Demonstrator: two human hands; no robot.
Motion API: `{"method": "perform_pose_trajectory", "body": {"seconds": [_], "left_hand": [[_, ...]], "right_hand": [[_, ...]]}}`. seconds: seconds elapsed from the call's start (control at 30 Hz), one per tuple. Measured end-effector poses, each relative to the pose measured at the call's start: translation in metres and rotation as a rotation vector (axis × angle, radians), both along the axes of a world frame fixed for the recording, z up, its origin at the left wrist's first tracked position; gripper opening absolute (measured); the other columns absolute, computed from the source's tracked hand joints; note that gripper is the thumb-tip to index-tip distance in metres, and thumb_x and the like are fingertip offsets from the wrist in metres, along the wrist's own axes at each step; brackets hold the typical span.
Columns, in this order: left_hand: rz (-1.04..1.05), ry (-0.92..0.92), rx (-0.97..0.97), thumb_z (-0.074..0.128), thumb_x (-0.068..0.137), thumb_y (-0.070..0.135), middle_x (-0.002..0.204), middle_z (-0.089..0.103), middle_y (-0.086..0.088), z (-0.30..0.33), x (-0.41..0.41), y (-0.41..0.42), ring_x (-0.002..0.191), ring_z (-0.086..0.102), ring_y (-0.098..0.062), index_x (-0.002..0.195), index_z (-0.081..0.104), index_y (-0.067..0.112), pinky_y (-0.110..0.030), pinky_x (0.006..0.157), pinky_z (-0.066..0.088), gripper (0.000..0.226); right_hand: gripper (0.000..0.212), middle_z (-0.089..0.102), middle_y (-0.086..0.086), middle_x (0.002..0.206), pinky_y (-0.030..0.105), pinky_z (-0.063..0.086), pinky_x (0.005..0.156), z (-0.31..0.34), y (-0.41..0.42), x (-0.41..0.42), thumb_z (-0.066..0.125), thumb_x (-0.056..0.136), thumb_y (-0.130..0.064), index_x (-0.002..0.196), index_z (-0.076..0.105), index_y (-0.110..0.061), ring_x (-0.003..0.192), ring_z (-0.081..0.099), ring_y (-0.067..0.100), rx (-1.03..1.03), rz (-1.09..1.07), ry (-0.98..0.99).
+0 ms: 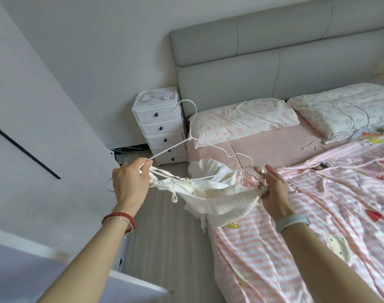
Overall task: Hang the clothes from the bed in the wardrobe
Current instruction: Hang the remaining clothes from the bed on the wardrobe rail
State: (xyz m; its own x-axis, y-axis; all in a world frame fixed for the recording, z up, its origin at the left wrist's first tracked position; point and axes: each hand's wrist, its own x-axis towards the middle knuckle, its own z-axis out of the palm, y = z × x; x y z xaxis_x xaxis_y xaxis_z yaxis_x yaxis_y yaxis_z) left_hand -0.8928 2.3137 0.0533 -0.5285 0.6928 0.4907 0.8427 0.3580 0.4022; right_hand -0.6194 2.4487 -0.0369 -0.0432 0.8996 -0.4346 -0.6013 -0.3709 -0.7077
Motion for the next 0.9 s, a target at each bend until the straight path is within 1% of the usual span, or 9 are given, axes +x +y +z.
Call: {"method": "perform_pose_trajectory", "body": {"seconds": [0.17,0.27,0.33,0.4,0.47,0.57,0.67,0.77,0.9], "left_hand": [[0.076,-0.260,0.026,0.055,0.091,0.024,0.080,0.068,-0.016,-0.010,-0.012,-0.009,0.076,0.049,-0.030,0.092,0.070,0.012,-0.035,0.079,0.035,0.020],[0.076,-0.347,0.035,0.056,0.089,0.025,0.084,0.068,-0.013,-0.015,-0.014,-0.013,0.085,0.053,-0.032,0.091,0.071,0.014,-0.035,0.077,0.039,0.019],[0.057,-0.355,0.056,0.058,0.088,0.023,0.085,0.068,-0.012,-0.016,-0.014,-0.016,0.083,0.054,-0.029,0.091,0.072,0.013,-0.032,0.074,0.037,0.017],[0.056,-0.353,0.092,0.061,0.087,0.020,0.085,0.068,-0.013,-0.015,-0.013,-0.018,0.078,0.052,-0.024,0.090,0.073,0.012,-0.028,0.072,0.034,0.015],[0.060,-0.356,0.125,0.061,0.087,0.019,0.083,0.068,-0.013,-0.014,-0.014,-0.020,0.076,0.052,-0.023,0.091,0.073,0.010,-0.026,0.070,0.032,0.015],[0.109,-0.412,0.181,0.060,0.088,0.021,0.072,0.064,-0.005,-0.011,-0.017,-0.020,0.071,0.052,-0.020,0.088,0.073,0.010,-0.022,0.062,0.029,0.017],[0.131,-0.442,0.195,0.059,0.088,0.021,0.065,0.059,0.003,-0.010,-0.019,-0.021,0.063,0.051,-0.018,0.085,0.072,0.011,-0.023,0.056,0.033,0.016],[0.090,-0.449,0.180,0.060,0.087,0.021,0.063,0.059,0.003,-0.010,-0.021,-0.022,0.057,0.051,-0.007,0.084,0.072,0.012,-0.007,0.052,0.035,0.015],[0.133,-0.458,0.193,0.059,0.088,0.021,0.064,0.060,-0.002,-0.013,-0.026,-0.026,0.057,0.051,-0.014,0.083,0.071,0.011,-0.024,0.054,0.036,0.017]], "right_hand": [[0.034,0.062,-0.007,0.094,0.022,0.030,0.054,0.013,0.012,0.011,0.039,0.091,-0.002,0.117,0.045,-0.022,0.066,0.048,0.008,0.028,0.039,0.040],[0.029,0.054,-0.006,0.107,0.013,0.040,0.054,0.017,0.013,0.013,0.035,0.098,-0.011,0.123,0.043,-0.022,0.076,0.049,0.003,0.107,0.120,-0.094],[0.015,0.052,-0.009,0.097,0.010,0.046,0.054,0.019,0.011,0.012,0.036,0.099,-0.024,0.106,0.049,-0.024,0.077,0.047,0.001,0.121,0.173,-0.153],[0.015,0.052,-0.008,0.093,0.012,0.043,0.048,0.021,0.013,0.010,0.035,0.099,-0.020,0.093,0.047,-0.025,0.071,0.046,0.003,0.074,0.146,-0.055],[0.020,0.054,-0.002,0.097,0.013,0.035,0.039,0.020,0.017,0.006,0.032,0.096,-0.005,0.098,0.045,-0.020,0.064,0.042,0.007,0.022,0.109,0.101],[0.033,0.058,0.003,0.094,0.015,0.031,0.042,0.018,0.014,-0.001,0.033,0.094,0.001,0.122,0.042,-0.014,0.059,0.039,0.009,-0.002,0.210,-0.019],[0.033,0.064,0.002,0.093,0.020,0.032,0.053,0.013,0.007,-0.008,0.038,0.092,0.001,0.120,0.051,-0.010,0.061,0.046,0.010,0.039,0.332,-0.095],[0.032,0.069,-0.004,0.084,0.020,0.028,0.050,0.017,0.007,-0.012,0.037,0.089,0.001,0.111,0.057,-0.010,0.057,0.046,0.008,0.049,0.354,-0.059],[0.018,0.057,-0.011,0.056,0.019,0.024,0.051,0.024,0.012,-0.005,0.043,0.091,-0.012,0.090,0.059,-0.020,0.047,0.047,0.003,-0.007,0.293,0.098]]}}
